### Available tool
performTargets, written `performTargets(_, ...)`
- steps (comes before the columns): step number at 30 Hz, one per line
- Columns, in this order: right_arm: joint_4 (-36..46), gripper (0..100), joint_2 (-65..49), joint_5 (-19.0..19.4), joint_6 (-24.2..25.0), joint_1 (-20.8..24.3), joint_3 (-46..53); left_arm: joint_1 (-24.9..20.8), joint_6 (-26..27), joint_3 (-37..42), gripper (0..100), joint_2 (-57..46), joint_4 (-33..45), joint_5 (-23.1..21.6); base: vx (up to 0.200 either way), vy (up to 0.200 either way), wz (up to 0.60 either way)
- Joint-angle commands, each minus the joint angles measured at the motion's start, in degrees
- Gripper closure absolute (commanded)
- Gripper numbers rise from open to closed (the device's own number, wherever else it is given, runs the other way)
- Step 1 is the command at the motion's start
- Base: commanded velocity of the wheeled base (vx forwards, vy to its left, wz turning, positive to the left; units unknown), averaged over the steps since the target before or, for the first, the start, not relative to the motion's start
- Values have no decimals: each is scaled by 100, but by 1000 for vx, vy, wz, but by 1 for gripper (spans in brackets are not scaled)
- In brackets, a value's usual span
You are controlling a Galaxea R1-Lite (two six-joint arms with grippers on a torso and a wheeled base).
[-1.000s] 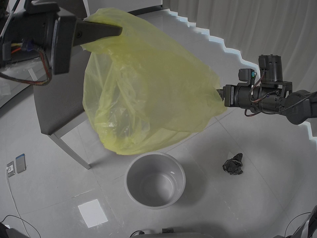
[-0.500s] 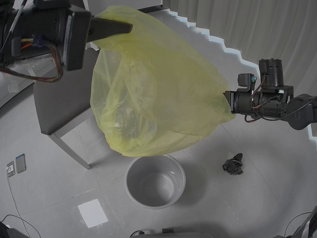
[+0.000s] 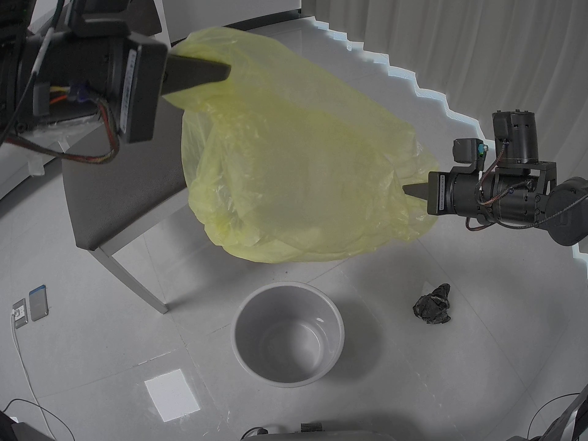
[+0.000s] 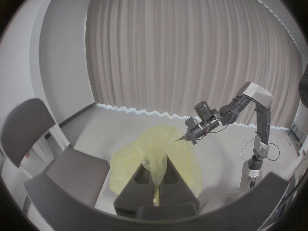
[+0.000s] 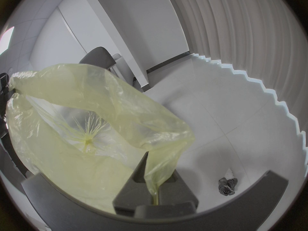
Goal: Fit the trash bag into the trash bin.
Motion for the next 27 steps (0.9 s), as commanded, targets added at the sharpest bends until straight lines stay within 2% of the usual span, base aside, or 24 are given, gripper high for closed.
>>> performTargets(1,-2,100,-161,-392,6,213,192,222,-590,625,100,-220,-17,78,0,0,0)
performTargets(2,-2,100,-152,-427,14,240,201,222,-678,696,100,-263,-17,86,0,0,0)
performTargets(3,-11,100,-117,-603,32,380,262,195,-1311,1241,100,-501,-140,104,0,0,0)
performTargets(4,-11,100,-117,-621,32,389,271,186,-1372,1293,100,-510,-158,104,0,0,0)
performTargets(5,-11,100,-99,-744,32,503,324,169,-1943,1900,100,-659,-553,122,0,0,0)
performTargets(6,-11,100,-90,-805,32,591,359,213,-2225,2366,100,-738,-957,148,0,0,0)
performTargets(10,-2,100,85,-937,41,776,499,406,-2497,3737,100,-844,-2390,280,0,0,0)
performTargets(11,-2,100,85,-937,41,776,499,406,-2497,3737,100,-844,-2390,280,0,0,0)
performTargets(12,-11,100,261,-1051,14,820,587,494,-2611,4396,100,-826,-2909,271,0,0,0)
performTargets(15,-19,100,472,-1166,6,846,684,494,-3007,5029,100,-685,-3295,280,0,0,0)
performTargets(16,-19,100,543,-1166,-12,846,772,485,-3376,5380,100,-554,-3497,289,0,0,0)
performTargets(19,-37,100,666,-1148,-47,864,992,520,-3886,5873,100,-360,-3770,297,0,0,0)
performTargets(22,-63,100,806,-1148,-135,873,1123,617,-4114,6119,100,-202,-4007,262,0,0,0)
performTargets(27,-107,100,1114,-1113,-161,881,1229,1127,-4387,6769,100,580,-5141,-116,0,0,0)
